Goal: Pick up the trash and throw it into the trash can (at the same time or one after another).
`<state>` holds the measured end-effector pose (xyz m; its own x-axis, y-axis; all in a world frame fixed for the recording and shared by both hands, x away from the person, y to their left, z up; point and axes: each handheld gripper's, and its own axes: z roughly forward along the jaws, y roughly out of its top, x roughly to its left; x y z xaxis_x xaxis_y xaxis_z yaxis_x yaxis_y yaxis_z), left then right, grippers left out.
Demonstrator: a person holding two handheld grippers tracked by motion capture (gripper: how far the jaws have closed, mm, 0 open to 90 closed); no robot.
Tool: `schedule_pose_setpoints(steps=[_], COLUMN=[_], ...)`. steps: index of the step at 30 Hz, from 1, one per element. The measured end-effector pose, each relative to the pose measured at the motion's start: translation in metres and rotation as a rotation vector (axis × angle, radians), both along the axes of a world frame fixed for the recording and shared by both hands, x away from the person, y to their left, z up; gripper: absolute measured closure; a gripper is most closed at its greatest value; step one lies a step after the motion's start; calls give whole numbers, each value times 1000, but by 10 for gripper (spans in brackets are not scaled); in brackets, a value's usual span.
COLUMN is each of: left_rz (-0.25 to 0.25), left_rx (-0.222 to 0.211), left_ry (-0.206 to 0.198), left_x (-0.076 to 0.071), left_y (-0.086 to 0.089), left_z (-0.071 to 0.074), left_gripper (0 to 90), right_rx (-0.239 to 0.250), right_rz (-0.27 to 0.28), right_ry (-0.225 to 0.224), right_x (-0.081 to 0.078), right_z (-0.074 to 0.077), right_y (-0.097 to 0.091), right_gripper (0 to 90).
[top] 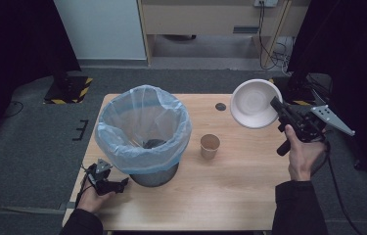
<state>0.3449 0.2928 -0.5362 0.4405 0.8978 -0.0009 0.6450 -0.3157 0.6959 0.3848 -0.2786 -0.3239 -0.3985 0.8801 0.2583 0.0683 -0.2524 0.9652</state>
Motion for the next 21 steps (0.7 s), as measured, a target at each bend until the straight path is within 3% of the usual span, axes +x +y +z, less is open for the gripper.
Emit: schedule_pose_setpoints(steps=[6,21], left_rz=[0,0], left_rx=[0,0], left_ry=[0,0], left_x=[0,0], left_y=[0,0], left_z=[0,0], left_gripper=[0,0], right_rx=[4,19], right_rz=[18,53], right_ry=[-47,-110], right_x=[-3,-5], right_z=[17,45], right_y=[10,31], right_gripper=[835,835])
